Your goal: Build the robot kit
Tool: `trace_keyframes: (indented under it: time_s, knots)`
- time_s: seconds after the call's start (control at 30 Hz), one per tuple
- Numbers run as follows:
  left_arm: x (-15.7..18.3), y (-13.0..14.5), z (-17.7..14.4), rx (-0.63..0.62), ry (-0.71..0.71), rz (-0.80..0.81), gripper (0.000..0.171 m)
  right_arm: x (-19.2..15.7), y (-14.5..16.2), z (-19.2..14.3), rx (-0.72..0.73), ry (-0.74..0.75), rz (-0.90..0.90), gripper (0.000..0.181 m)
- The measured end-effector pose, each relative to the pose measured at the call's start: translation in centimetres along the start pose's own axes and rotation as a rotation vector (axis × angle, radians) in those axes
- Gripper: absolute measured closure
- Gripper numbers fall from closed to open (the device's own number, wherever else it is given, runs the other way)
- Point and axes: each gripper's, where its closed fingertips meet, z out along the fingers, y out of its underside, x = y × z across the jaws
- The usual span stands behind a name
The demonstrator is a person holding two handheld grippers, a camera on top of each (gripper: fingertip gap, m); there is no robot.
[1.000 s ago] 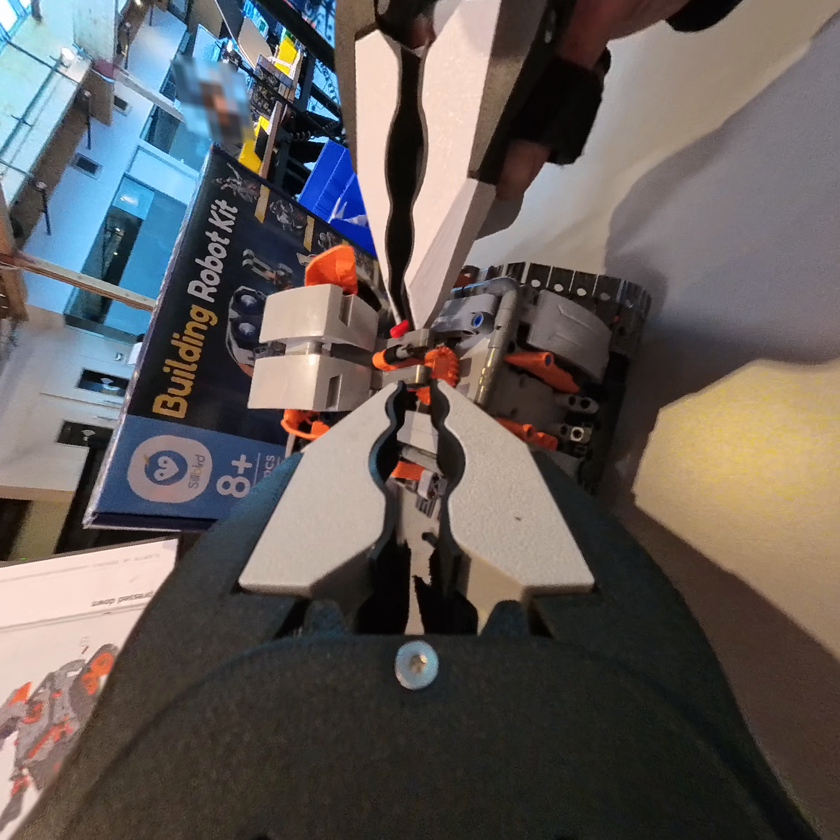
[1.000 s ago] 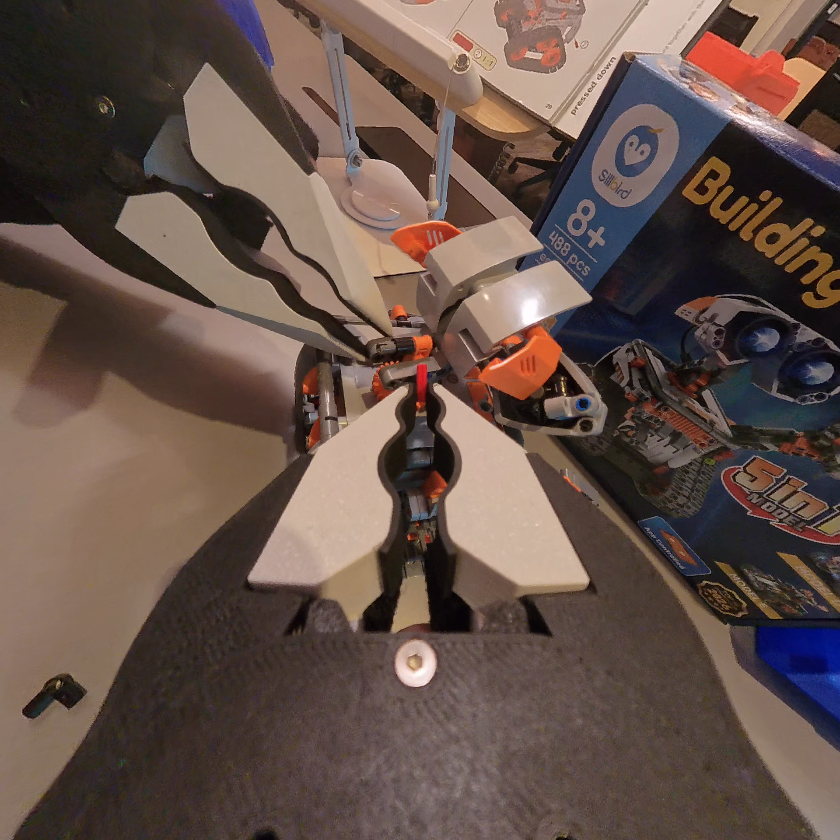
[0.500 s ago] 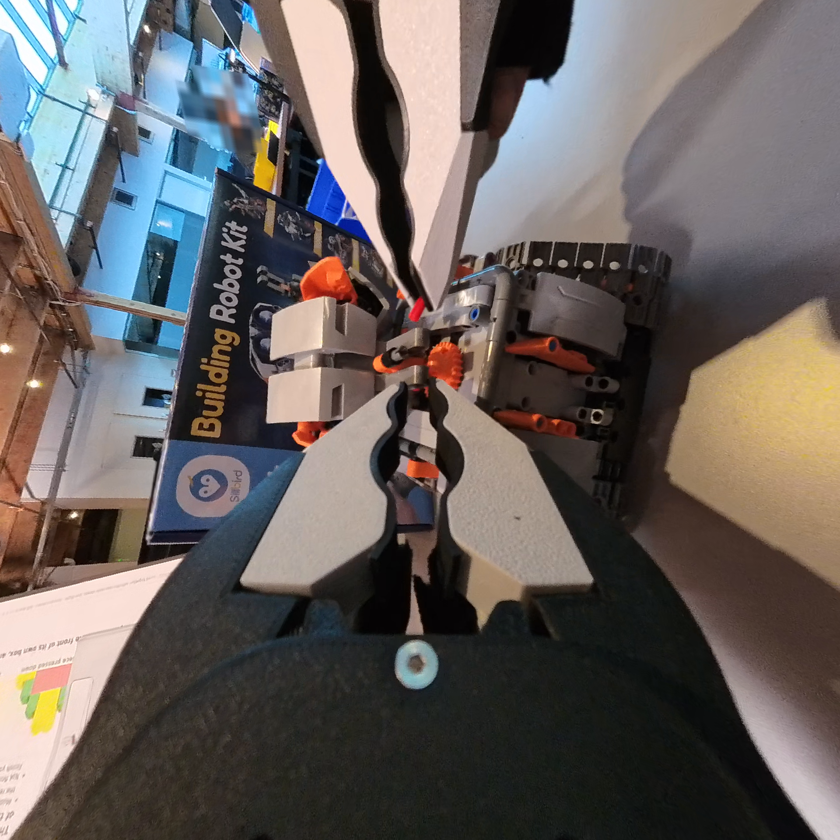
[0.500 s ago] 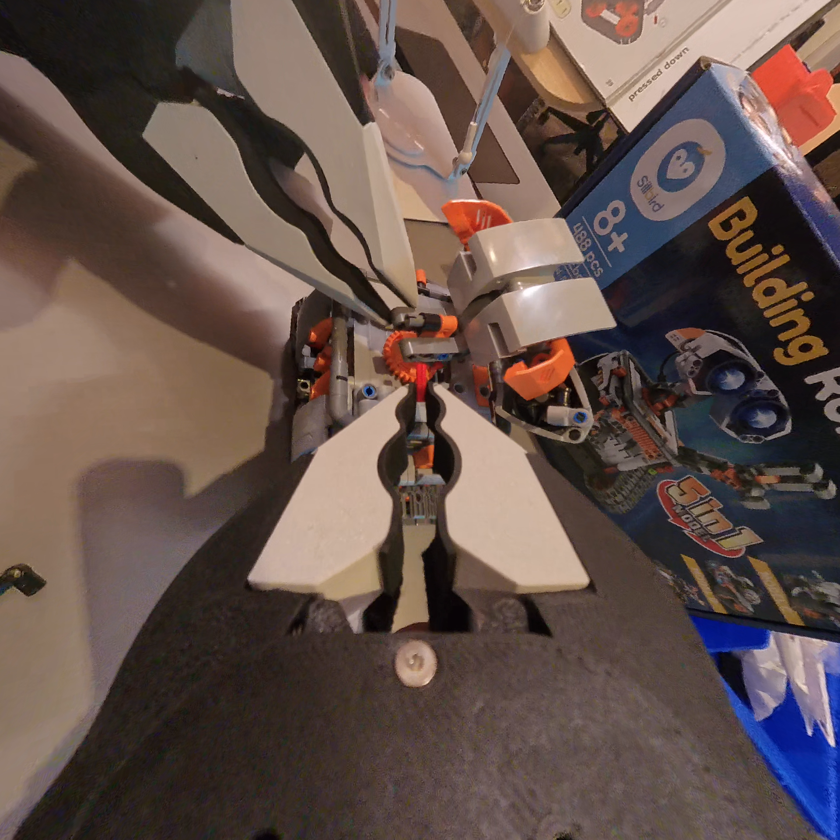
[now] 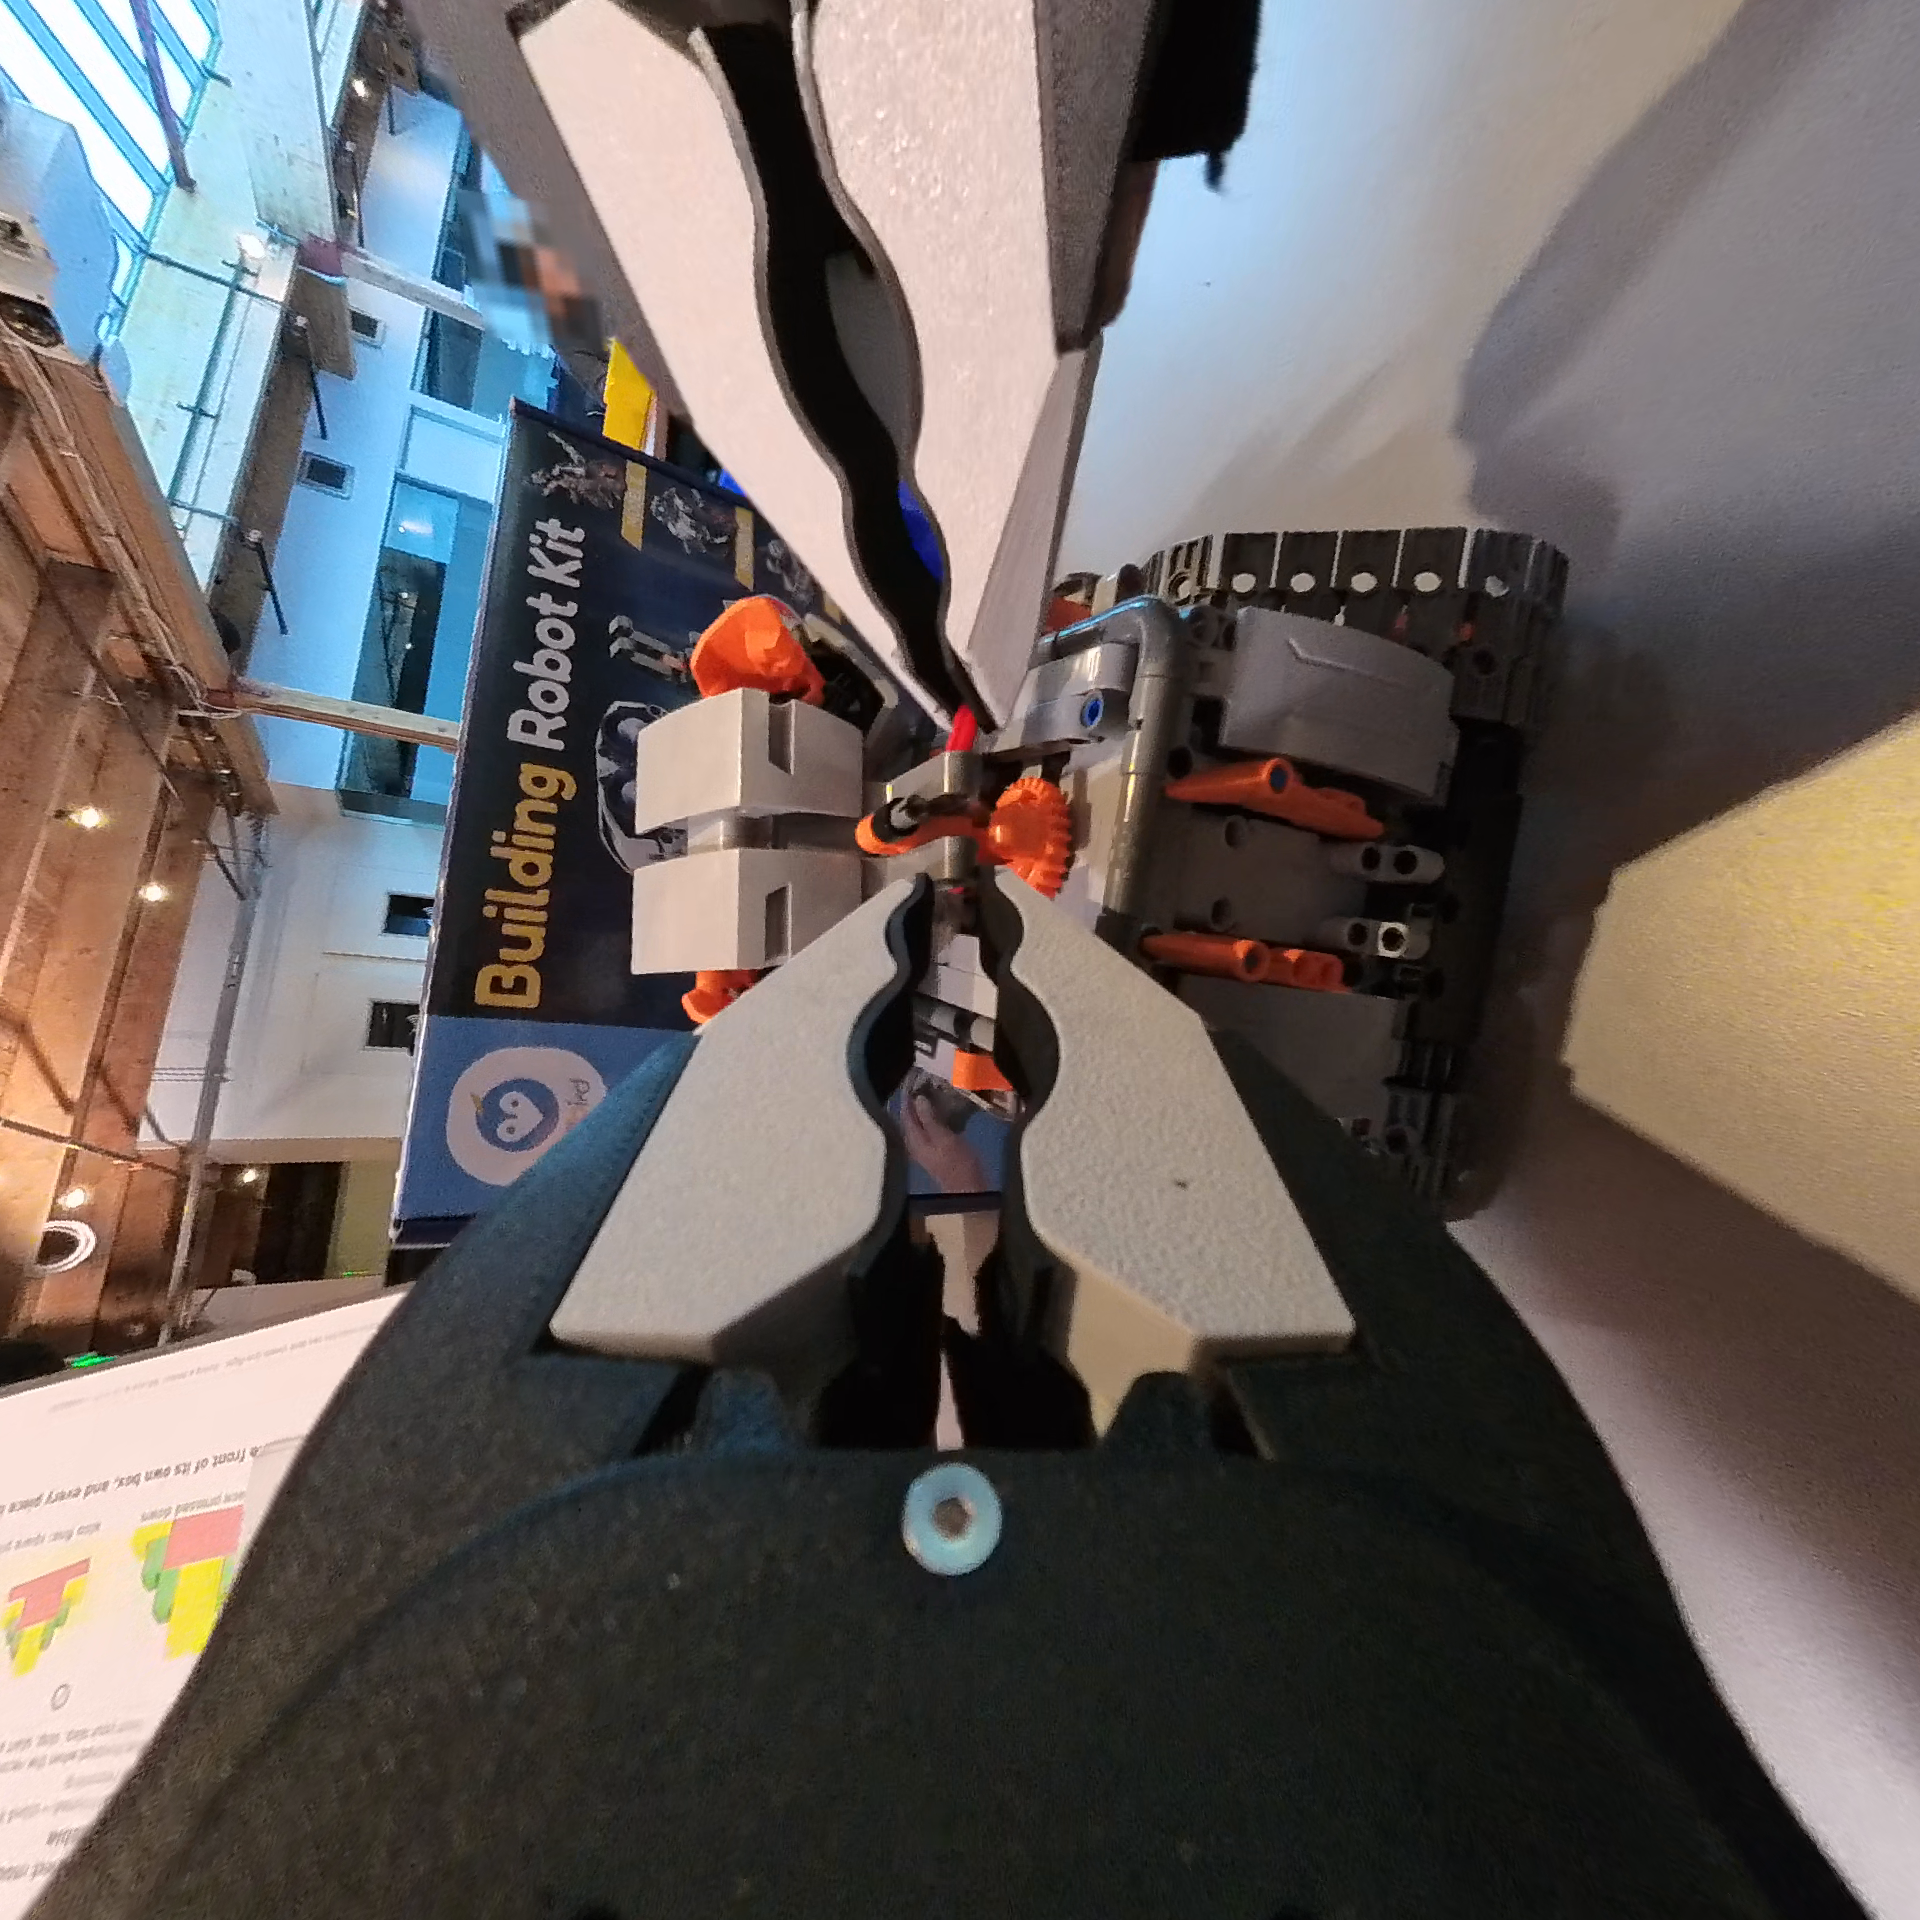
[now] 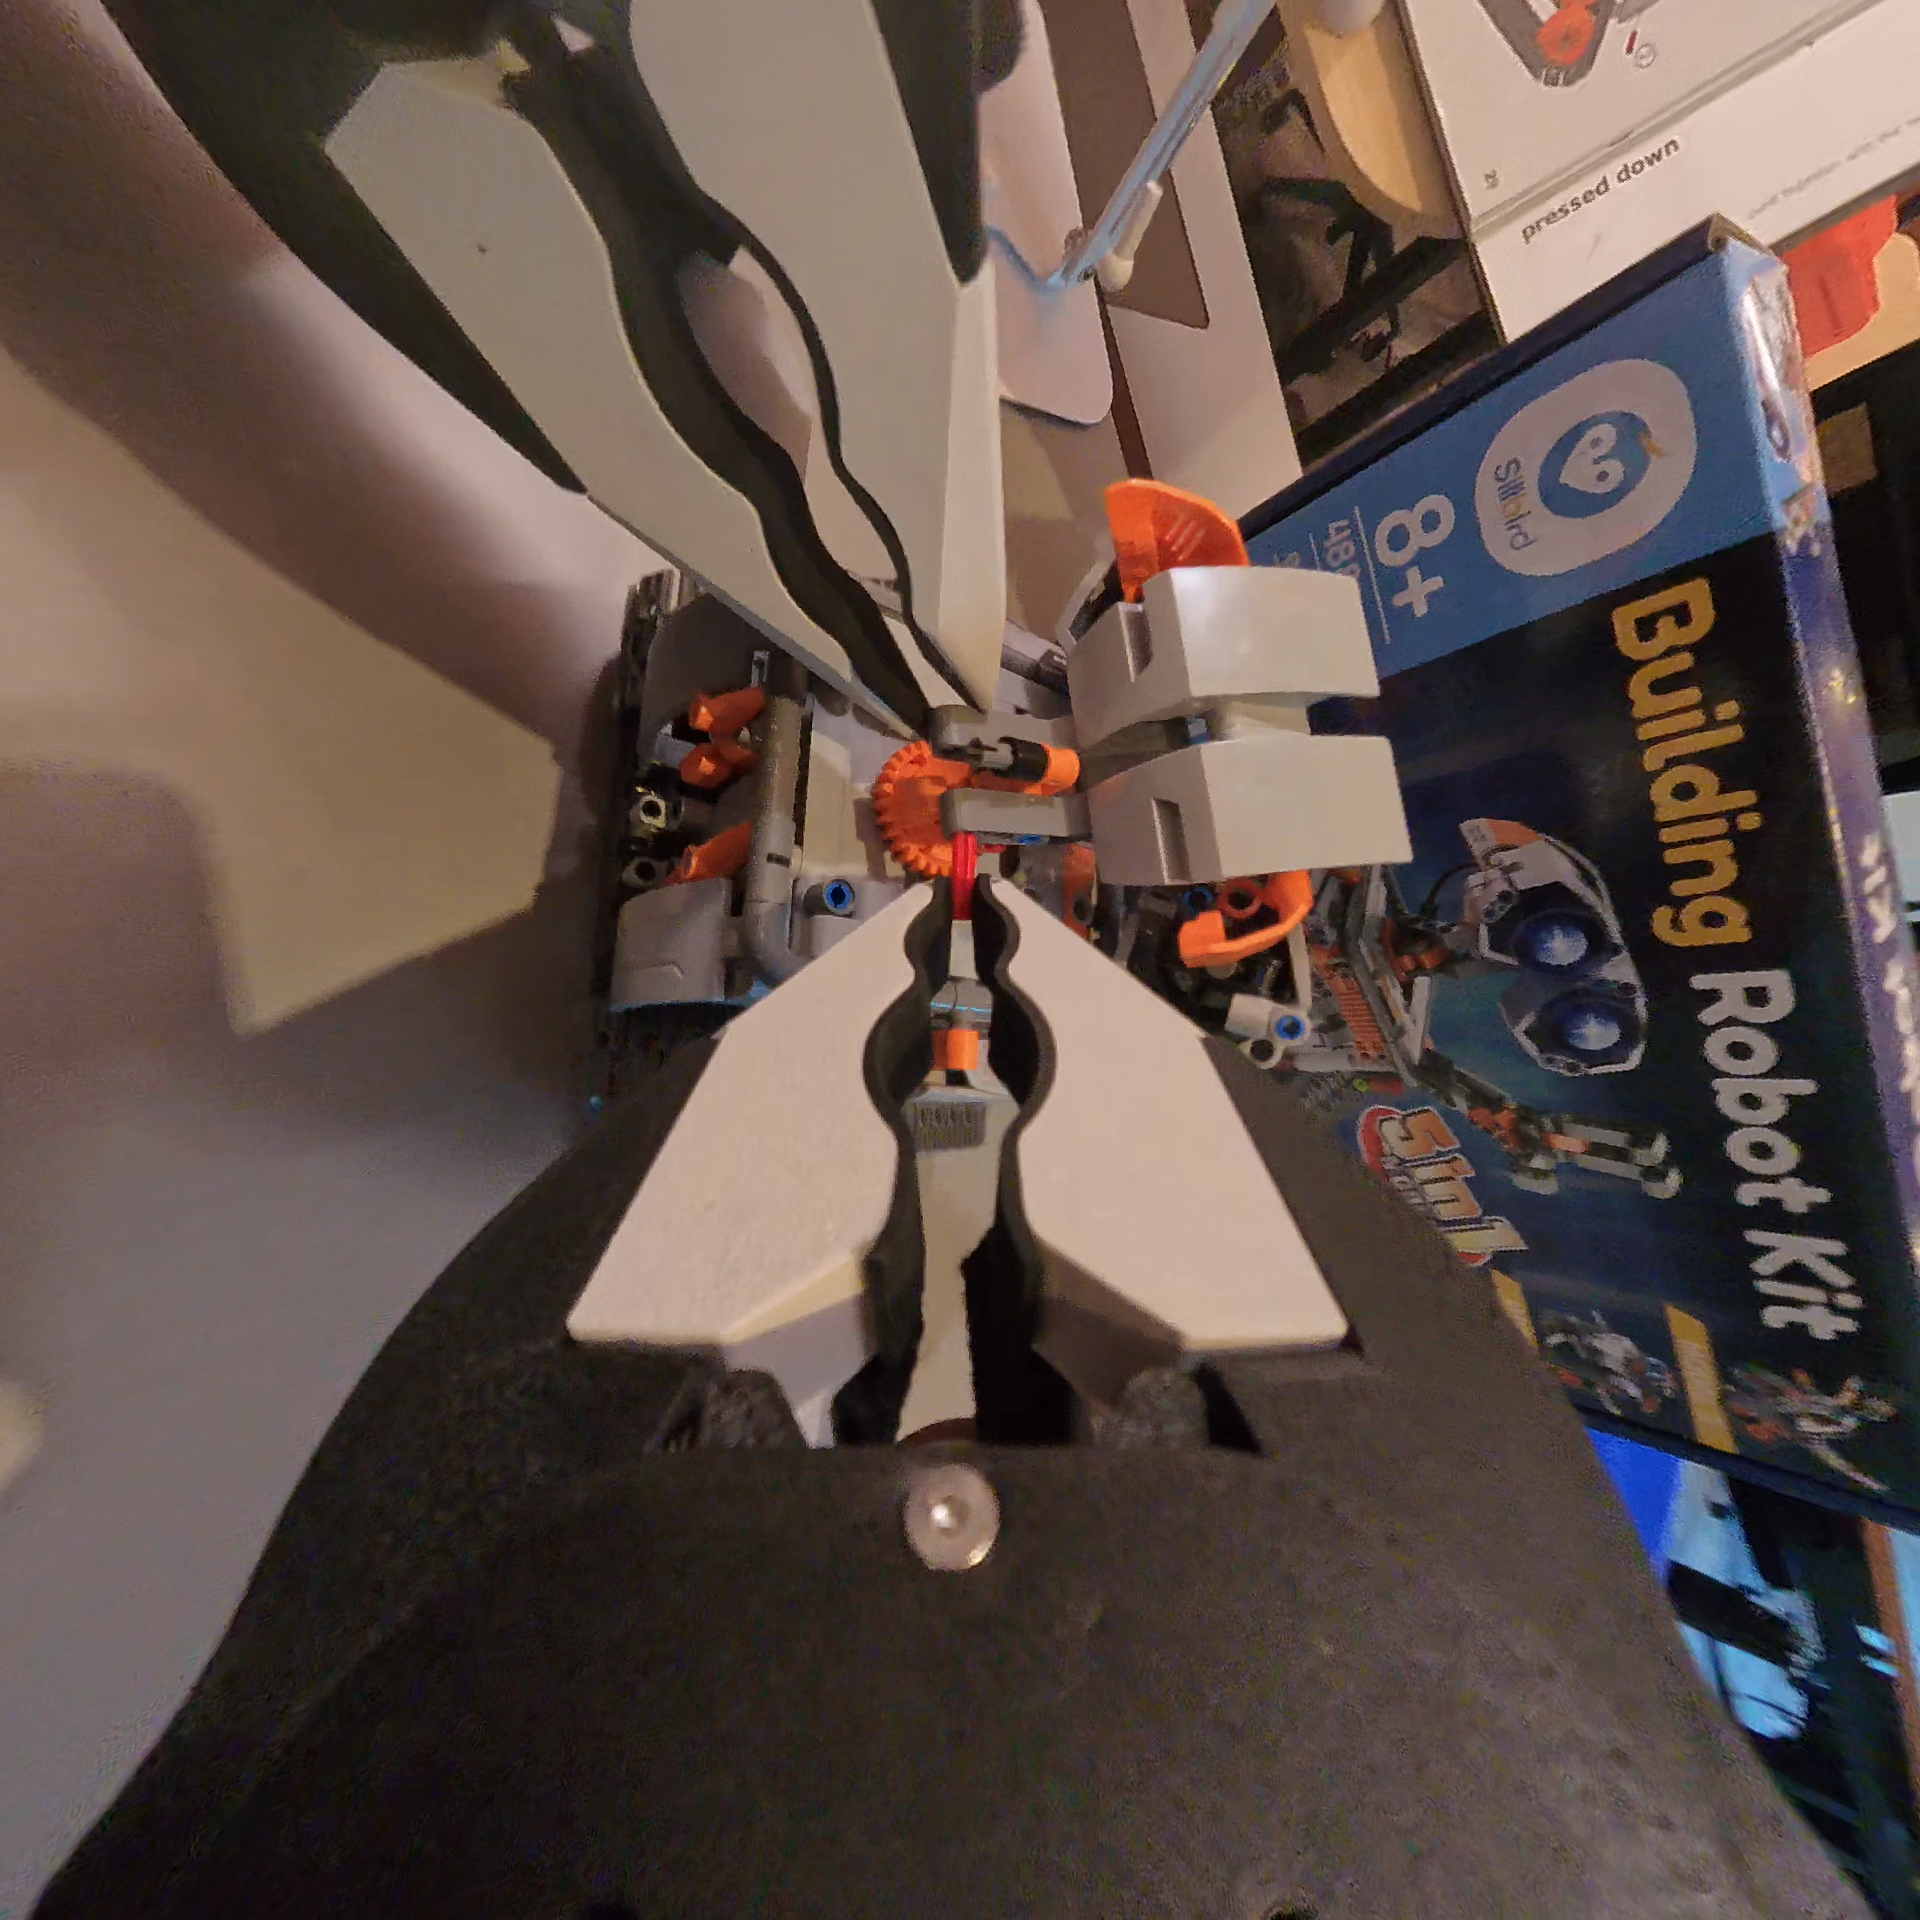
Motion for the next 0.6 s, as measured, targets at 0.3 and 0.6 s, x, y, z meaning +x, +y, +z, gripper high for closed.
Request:
trace_keyframes:
  time_s: [0.3, 0.6]
  knots:
    - [-0.27, 0.05, 0.09, -0.007, -0.003, -0.003, 0.165, 0.51, -0.04, 0.0, -0.094, 0.057, -0.205, 0.18]
    - [-0.43, 0.13, 0.27, 0.005, -0.01, -0.034, 0.165, 0.74, 0.02, 0.17, -0.127, 0.265, -0.27, 0.18]
